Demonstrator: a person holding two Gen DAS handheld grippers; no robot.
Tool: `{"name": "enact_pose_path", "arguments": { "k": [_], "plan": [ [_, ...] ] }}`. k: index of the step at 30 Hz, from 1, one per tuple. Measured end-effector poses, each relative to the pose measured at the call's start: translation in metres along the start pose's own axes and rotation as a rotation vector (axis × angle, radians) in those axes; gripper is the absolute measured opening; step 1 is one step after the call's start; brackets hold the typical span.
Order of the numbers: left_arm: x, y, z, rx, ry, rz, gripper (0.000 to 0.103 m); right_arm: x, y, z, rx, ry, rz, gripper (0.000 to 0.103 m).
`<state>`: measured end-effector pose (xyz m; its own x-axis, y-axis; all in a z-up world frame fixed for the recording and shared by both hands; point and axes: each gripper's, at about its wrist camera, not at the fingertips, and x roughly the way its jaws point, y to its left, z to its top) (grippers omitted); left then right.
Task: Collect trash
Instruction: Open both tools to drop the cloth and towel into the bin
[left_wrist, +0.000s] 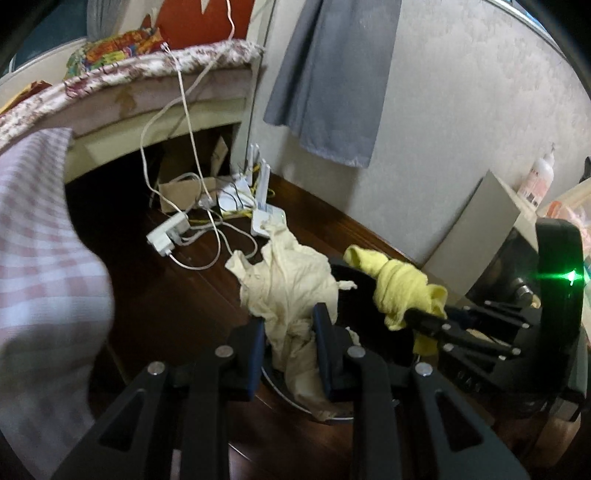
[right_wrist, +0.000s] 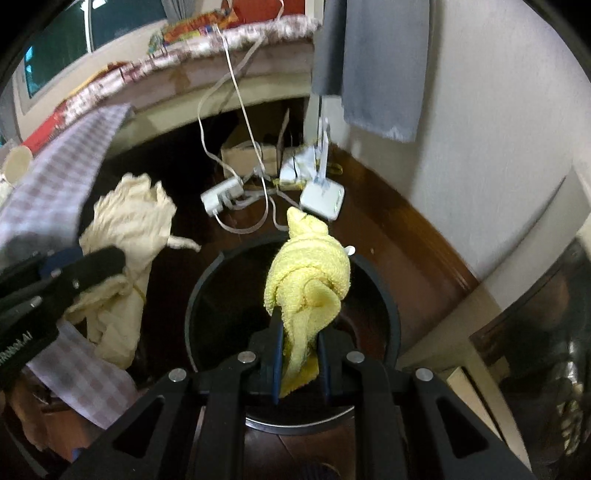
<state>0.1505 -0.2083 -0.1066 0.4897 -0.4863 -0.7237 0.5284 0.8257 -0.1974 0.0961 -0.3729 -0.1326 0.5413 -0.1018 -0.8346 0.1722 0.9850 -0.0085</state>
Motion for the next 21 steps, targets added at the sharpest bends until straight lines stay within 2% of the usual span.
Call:
{"name": "enact_pose_path", "arguments": {
  "k": [2,4,5,6,7,8,14,21],
  "plan": [
    [0.011,-0.003,-0.001,0.004,0.030,-0.009,0.026,0.008,-0.005,-0.001,0.014,0.022,-0.001,0.017],
    [0.023,-0.005,-0.003,0.009,0.078,-0.027,0.032,0.019,-0.012,-0.002,0.036,0.067,-0.002,0.019],
    [0.029,-0.006,-0.004,0.016,0.096,-0.019,0.044,0.024,-0.015,-0.003,0.045,0.081,-0.016,0.032],
    [0.033,-0.006,-0.004,0.023,0.106,0.002,0.070,0.029,-0.019,-0.005,0.061,0.099,-0.050,0.048],
    [0.034,-0.006,-0.004,0.027,0.113,0.024,0.079,0.031,-0.023,-0.006,0.075,0.112,-0.068,0.086],
    [0.033,-0.005,-0.003,0.030,0.112,0.031,0.086,0.031,-0.029,-0.007,0.099,0.106,-0.076,0.094],
    [0.004,-0.005,0.003,0.074,0.058,0.099,0.089,0.010,-0.046,0.005,0.208,0.037,-0.070,0.094],
    [-0.034,-0.004,0.011,0.057,-0.029,0.159,0.099,-0.020,-0.034,0.019,0.215,-0.034,-0.061,0.094]
  ]
}}
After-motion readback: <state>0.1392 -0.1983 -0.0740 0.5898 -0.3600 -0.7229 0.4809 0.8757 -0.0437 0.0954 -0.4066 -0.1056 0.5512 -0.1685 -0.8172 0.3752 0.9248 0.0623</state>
